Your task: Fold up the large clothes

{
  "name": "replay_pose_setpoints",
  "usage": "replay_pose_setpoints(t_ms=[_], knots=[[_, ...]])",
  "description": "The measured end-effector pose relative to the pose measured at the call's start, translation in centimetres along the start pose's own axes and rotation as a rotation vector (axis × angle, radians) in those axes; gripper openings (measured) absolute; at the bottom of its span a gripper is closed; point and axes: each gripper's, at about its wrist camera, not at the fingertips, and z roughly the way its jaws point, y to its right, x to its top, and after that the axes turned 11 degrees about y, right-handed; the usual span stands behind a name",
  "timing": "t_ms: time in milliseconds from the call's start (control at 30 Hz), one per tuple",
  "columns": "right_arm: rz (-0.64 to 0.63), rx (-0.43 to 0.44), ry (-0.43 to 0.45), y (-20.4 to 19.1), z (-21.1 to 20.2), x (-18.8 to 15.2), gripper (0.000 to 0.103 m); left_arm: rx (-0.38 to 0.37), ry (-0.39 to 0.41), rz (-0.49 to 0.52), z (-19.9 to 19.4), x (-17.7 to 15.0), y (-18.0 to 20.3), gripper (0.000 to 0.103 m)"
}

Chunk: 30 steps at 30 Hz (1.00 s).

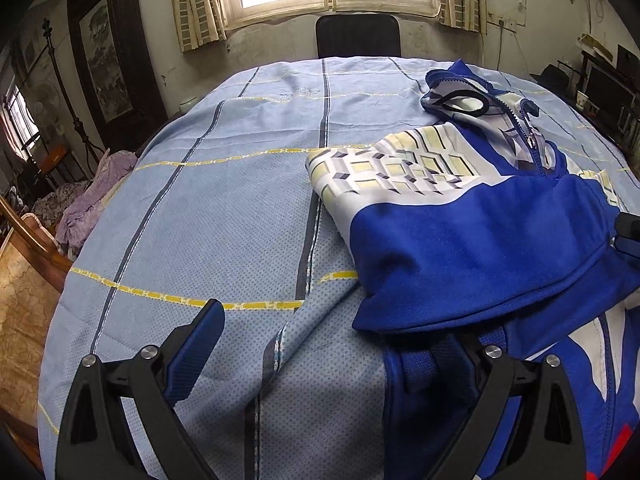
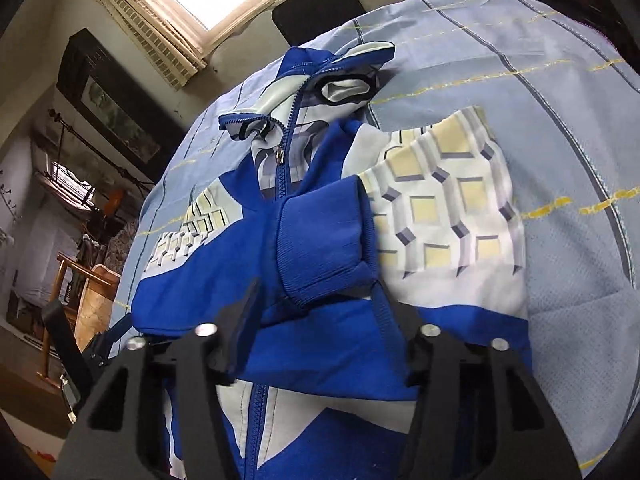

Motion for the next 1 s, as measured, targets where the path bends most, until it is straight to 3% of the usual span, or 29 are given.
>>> replay_pose_setpoints(t_ms=[233, 267, 300, 333, 567, 767, 1000], knots=[[0.096, 0.054, 0.021, 0.7, 0.3, 1.5, 0.06, 0.014, 0.018, 0.026, -0.2, 0.0, 0.3, 0.098], [0.085, 0.046, 0.019, 0.6, 0.5, 1.6, 0.055, 0.016, 0.022, 0.031, -0.3, 0.0, 0.3, 0.098], [0.069, 0.032, 0.024, 0.6, 0.3, 1.7, 0.031, 0.017, 0.026, 0.032, -0.3, 0.0, 0.3, 0.098], [0.04, 0.008, 0.036, 0.4, 0.1, 1.8, 0.016, 0.018, 0.029, 0.03, -0.3, 0.1, 0.3, 0.098], [-0.06, -0.074, 0.121, 0.6, -1.9, 2.1, 0.015, 0.028, 0.047, 0.032, -0.7, 0.2, 0.3, 0.098], [-0.017, -0.15, 0.063, 3.8, -0.3, 1.5, 0.015, 0.019, 0.026, 0.049, -0.2, 0.0, 0.6, 0.098], [-0.111, -0.215, 0.068, 2.7, -0.1, 1.4, 0.022, -0.017, 0.002, -0.002, 0.1, 0.1, -0.2, 0.098]])
